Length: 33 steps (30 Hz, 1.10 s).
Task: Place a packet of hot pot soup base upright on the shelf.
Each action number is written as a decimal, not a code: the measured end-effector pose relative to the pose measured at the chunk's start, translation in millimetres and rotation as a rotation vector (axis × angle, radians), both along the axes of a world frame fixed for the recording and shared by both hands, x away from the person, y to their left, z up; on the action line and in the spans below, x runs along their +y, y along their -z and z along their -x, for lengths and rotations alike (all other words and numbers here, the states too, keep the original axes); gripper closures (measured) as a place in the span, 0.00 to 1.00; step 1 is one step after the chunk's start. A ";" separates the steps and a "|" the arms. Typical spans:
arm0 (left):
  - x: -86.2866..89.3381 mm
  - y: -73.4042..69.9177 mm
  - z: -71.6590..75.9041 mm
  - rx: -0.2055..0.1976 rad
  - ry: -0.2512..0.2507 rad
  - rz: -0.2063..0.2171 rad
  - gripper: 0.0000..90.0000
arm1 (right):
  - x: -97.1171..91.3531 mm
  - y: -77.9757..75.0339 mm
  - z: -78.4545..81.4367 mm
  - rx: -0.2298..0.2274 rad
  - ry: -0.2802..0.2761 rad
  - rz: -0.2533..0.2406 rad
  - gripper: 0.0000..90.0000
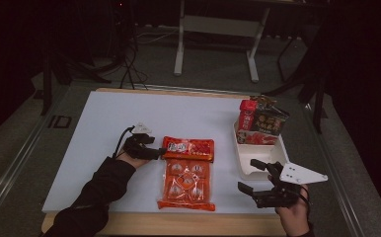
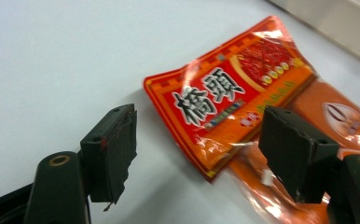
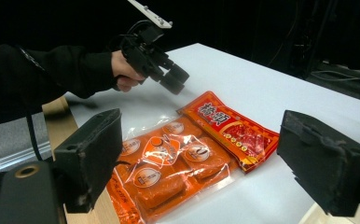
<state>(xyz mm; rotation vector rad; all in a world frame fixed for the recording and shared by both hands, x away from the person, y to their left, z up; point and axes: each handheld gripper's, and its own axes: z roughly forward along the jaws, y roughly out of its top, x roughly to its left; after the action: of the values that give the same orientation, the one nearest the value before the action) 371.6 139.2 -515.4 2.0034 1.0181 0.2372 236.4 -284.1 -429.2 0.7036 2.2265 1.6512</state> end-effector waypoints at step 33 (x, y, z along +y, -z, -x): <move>-27.4 29.9 -39.0 0.150 0.116 0.022 0.61 | 4.1 5.7 -0.3 -0.001 -0.002 0.030 0.15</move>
<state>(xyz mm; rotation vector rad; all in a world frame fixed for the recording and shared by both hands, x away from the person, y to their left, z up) 410.6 111.8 -545.3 2.0760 0.9882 0.0132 236.7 -280.0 -434.9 0.6927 2.2479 1.6149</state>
